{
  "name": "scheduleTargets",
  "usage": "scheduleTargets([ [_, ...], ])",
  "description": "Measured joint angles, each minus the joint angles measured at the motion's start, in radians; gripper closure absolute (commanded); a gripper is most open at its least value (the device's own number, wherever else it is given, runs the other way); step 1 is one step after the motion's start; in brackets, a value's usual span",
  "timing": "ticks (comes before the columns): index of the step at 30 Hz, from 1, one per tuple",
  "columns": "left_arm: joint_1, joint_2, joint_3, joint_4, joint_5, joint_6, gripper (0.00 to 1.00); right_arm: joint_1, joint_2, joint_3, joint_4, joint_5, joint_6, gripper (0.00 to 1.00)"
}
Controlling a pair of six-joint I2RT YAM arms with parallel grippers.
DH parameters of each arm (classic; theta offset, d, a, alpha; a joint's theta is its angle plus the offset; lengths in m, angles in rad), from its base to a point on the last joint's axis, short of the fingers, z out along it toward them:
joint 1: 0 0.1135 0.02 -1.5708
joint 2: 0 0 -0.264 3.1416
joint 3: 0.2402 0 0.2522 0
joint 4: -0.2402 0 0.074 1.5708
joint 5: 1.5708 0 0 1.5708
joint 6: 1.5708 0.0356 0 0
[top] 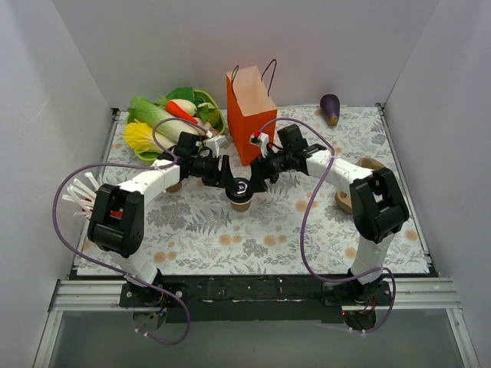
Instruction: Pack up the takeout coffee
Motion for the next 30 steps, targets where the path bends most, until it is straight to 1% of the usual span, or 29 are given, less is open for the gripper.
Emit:
scheduleTargets([
  [7, -0.019, 0.000, 0.000, 0.022, 0.035, -0.015, 0.46, 0.000, 0.000, 0.000, 0.000, 0.008, 0.003, 0.10],
  [14, -0.023, 0.000, 0.000, 0.029, 0.042, -0.023, 0.46, 0.000, -0.002, 0.000, 0.000, 0.031, 0.005, 0.11],
  [18, -0.023, 0.000, 0.000, 0.030, 0.039, -0.023, 0.45, 0.000, -0.002, 0.000, 0.000, 0.038, 0.005, 0.15],
  [26, -0.023, 0.000, 0.000, 0.030, 0.015, -0.016, 0.42, 0.000, -0.005, 0.000, -0.001, 0.051, -0.001, 0.16],
  [30, -0.023, 0.000, 0.000, 0.030, -0.002, -0.011, 0.42, 0.000, -0.012, 0.000, -0.011, 0.060, -0.006, 0.17],
])
